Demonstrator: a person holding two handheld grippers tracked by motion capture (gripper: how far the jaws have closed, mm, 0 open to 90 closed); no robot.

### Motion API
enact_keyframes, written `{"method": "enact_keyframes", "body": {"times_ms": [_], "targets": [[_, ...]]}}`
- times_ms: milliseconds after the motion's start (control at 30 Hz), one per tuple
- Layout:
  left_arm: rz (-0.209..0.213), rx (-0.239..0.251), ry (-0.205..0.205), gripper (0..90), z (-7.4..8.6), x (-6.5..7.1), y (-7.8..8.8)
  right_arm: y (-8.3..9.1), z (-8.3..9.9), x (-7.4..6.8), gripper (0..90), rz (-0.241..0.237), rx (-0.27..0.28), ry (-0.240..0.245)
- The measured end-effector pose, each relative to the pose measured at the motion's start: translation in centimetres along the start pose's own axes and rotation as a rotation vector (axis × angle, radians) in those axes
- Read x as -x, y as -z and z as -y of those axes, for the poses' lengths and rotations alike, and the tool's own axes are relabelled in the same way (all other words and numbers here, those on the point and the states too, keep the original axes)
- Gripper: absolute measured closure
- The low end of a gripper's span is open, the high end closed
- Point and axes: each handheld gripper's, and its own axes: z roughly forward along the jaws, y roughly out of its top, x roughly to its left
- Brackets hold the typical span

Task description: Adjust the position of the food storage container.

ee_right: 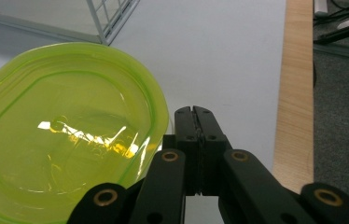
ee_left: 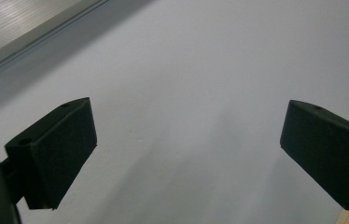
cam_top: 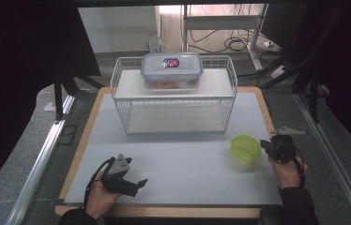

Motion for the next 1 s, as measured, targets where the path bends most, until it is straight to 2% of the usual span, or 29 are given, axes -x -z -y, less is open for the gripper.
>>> {"method": "enact_keyframes", "body": {"times_ms": [100, 133, 300, 533, 600, 633, 700, 833, 900, 933, 967, 1000], "targets": [[0.000, -0.002, -0.001, 3.7, 0.0, 0.0, 0.0, -0.2, 0.0, -0.3, 89.8, -0.010, -0.004, -0.002], [0.001, -0.002, -0.001, 3.8, 0.0, 0.0, 0.0, -0.3, -0.1, -0.8, 89.8, -0.035, -0.005, -0.004], [0.004, -0.003, -0.001, 4.0, 0.0, 0.0, 0.0, -0.6, -0.4, -2.1, 89.8, -0.071, -0.009, 0.002], [0.004, -0.005, -0.005, 4.2, -0.1, 0.1, 0.0, -1.0, -0.7, -5.3, 89.8, -0.150, -0.019, 0.033], [0.004, -0.004, -0.005, 4.3, -0.1, 0.1, 0.0, -1.0, -0.7, -5.7, 89.8, -0.157, -0.020, 0.037], [0.004, -0.004, -0.005, 4.3, -0.1, 0.1, 0.0, -1.1, -0.8, -6.5, 89.7, -0.177, -0.021, 0.050], [0.002, -0.006, -0.005, 4.3, 0.0, 0.1, 0.0, -1.0, -0.7, -6.7, 88.6, -0.169, -0.022, 0.058], [0.000, -0.005, -0.002, 4.4, 0.0, 0.1, 0.1, -0.6, 0.2, -5.8, 89.0, -0.168, -0.037, 0.015], [0.001, -0.006, -0.001, 4.4, 0.0, 0.1, 0.1, -0.5, 0.6, -5.6, 89.2, -0.182, -0.045, 0.000], [0.004, -0.005, 0.008, 4.4, 0.0, 0.1, 0.1, -0.5, 1.2, -5.7, 89.6, -0.210, -0.066, -0.015], [0.004, -0.005, 0.008, 4.4, 0.0, 0.1, 0.1, -0.5, 1.2, -5.7, 89.6, -0.210, -0.066, -0.015], [0.005, -0.004, 0.009, 4.4, 0.0, 0.1, 0.1, -0.6, 1.7, -6.2, 89.6, -0.245, -0.080, -0.010]]}}
